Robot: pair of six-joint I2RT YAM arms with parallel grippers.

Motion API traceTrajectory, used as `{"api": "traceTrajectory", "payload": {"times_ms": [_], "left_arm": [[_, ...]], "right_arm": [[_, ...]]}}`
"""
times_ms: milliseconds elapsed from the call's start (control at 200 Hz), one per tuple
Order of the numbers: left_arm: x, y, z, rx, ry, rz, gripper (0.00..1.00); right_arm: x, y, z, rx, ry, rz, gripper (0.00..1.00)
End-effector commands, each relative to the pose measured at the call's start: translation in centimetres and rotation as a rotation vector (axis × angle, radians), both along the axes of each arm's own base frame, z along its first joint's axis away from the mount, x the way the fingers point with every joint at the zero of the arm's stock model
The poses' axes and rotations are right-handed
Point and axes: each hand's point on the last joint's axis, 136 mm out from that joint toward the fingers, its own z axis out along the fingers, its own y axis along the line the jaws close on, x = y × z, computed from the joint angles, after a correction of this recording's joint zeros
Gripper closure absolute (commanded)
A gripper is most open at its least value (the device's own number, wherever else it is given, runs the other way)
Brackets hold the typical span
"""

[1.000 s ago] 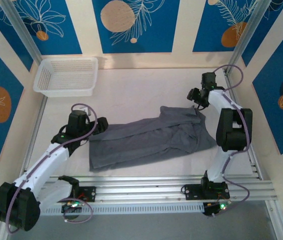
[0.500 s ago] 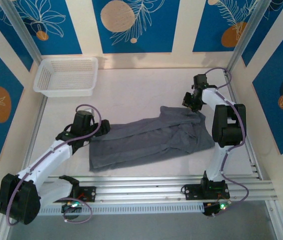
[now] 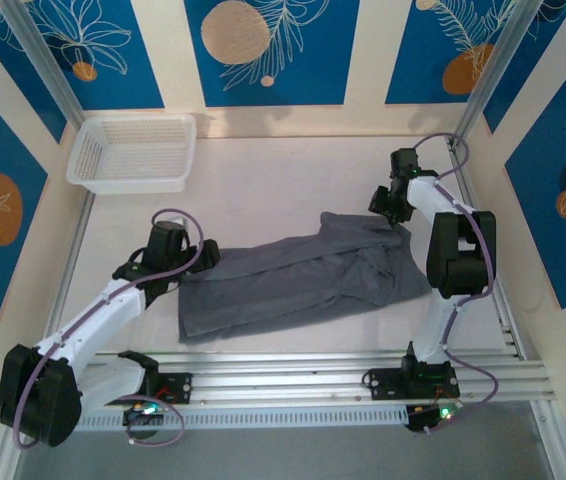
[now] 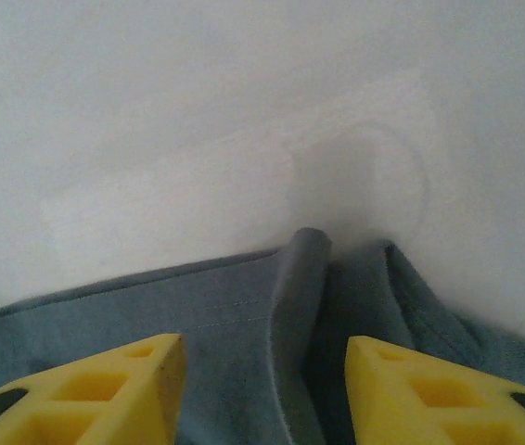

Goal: Fold the inside-out t-shirt

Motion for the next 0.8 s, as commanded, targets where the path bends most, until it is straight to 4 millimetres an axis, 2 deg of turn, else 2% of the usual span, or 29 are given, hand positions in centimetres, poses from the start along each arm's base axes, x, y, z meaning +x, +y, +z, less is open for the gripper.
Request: {"api": "traceTrajectory", "payload": {"times_ms": [0,65,125,230,270,300,440,520,580,605,670,710,750,765,770,775,795], "left_arm": [[0.2,-0.2,0.7,-0.003,-0.011,0.004,0.09],[0.2,-0.2,0.7,-0.002,-0.012,0.006,0.09],[0.2,-0.2,0.7,-0.001,-0.01,0.007,0.09],[0.1,-0.2,0.6,-0.001,-0.008,0.005,0.09],[0.1,-0.3,0.7,-0.003,-0.008,-0.001,0.09],[0.1,-0.4,0.7,-0.008,-0.009,-0.009,0.09],[0.1,-2.1,1.9,-0.078,-0.06,-0.093,0.12],[0.2,-2.3,2.3,-0.082,-0.073,-0.102,0.12],[0.3,-2.2,2.3,-0.07,-0.071,-0.101,0.13],[0.3,-2.2,2.3,-0.067,-0.07,-0.099,0.13],[0.4,-2.1,2.2,-0.06,-0.067,-0.098,0.13],[0.4,-2.1,2.1,-0.059,-0.066,-0.097,0.13],[0.4,-2.2,2.0,-0.061,-0.064,-0.097,0.13],[0.5,-2.2,2.0,-0.061,-0.065,-0.096,0.13],[0.5,-2.2,2.0,-0.061,-0.065,-0.097,0.13],[0.5,-2.2,2.0,-0.062,-0.065,-0.098,0.13],[0.5,-2.3,1.9,-0.061,-0.064,-0.098,0.13]], "right_arm": [[0.2,-0.5,-1.0,-0.046,0.025,0.015,0.49],[0.5,-0.5,-1.2,-0.045,0.031,0.01,0.53],[0.7,-0.4,-1.3,-0.041,0.032,0.005,0.6],[1.0,-0.4,-0.8,-0.039,0.017,-0.002,0.83],[1.0,-0.4,-0.2,-0.043,0.003,-0.006,0.94],[0.9,-0.5,0.4,-0.047,-0.012,-0.011,0.99],[-0.3,0.0,5.2,-0.034,-0.17,-0.01,1.0],[-2.9,-0.2,6.8,-0.002,-0.243,-0.077,1.0],[-5.6,-0.2,6.9,0.056,-0.315,-0.146,1.0],[-7.1,-0.5,6.3,0.084,-0.342,-0.191,1.0],[-10.4,-1.2,5.1,0.137,-0.382,-0.299,0.98],[-12.3,-1.7,4.3,0.171,-0.411,-0.362,0.92],[-13.5,-1.6,3.9,0.215,-0.455,-0.379,0.78],[-13.8,-1.5,3.9,0.232,-0.475,-0.371,0.69],[-13.9,-1.3,4.0,0.244,-0.487,-0.365,0.61],[-13.9,-1.3,4.0,0.244,-0.487,-0.365,0.61],[-14.2,-1.3,4.2,0.26,-0.51,-0.361,0.49]]}}
